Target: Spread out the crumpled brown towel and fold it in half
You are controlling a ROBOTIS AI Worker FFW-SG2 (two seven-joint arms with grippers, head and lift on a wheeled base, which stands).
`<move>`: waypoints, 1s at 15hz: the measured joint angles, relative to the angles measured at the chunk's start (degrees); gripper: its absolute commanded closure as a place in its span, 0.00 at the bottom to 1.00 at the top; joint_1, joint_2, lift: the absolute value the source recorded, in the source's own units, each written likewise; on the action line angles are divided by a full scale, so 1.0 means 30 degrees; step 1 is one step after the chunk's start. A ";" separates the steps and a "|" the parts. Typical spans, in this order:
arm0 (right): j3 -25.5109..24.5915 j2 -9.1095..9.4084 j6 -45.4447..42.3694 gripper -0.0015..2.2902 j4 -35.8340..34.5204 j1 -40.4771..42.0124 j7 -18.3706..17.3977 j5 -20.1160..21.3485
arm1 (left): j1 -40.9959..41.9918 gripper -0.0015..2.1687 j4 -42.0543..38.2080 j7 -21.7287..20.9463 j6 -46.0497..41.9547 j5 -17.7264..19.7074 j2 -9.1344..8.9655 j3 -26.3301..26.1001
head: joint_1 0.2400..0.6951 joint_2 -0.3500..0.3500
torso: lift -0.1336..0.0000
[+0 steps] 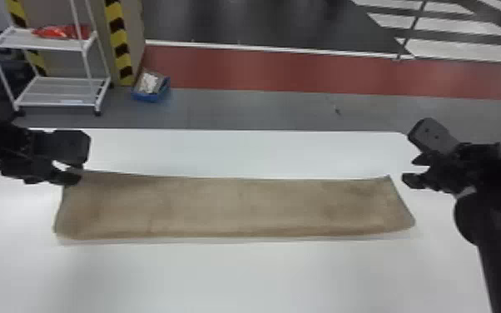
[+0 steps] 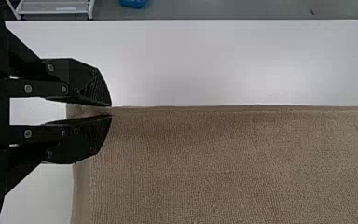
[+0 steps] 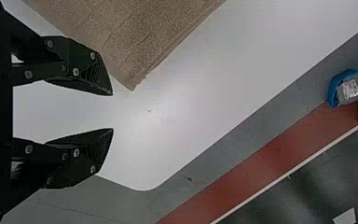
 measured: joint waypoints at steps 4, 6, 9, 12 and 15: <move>-0.0224 0.0002 0.0082 0.03 0.0033 -0.0027 -0.0025 -0.0067 | 0.0089 0.12 0.0059 0.0398 -0.0146 0.0099 0.0002 0.0048 | 1.00 0.29 | 0.07; -0.0280 0.0003 0.0119 0.03 0.0030 -0.0030 -0.0024 -0.0068 | 0.0188 0.11 -0.0045 0.0400 -0.0165 0.0235 0.0003 0.0149 | 1.00 0.28 | 0.07; -0.0298 0.0142 0.0247 0.03 -0.0125 0.0080 -0.0023 -0.0068 | 0.0534 0.11 -0.0572 0.0355 -0.0163 0.0372 0.0056 0.0401 | 1.00 0.29 | 0.07; -0.0355 0.0329 0.0290 0.03 -0.0340 0.0286 -0.0023 -0.0069 | 0.1252 0.11 -0.1536 0.0181 -0.0161 0.0509 0.0193 0.0984 | 1.00 0.30 | 0.07; -0.0416 0.0402 0.0350 0.03 -0.0572 0.0527 -0.0023 -0.0094 | 0.2043 0.11 -0.2353 -0.0026 -0.0161 0.0831 0.0273 0.1812 | 1.00 0.32 | 0.07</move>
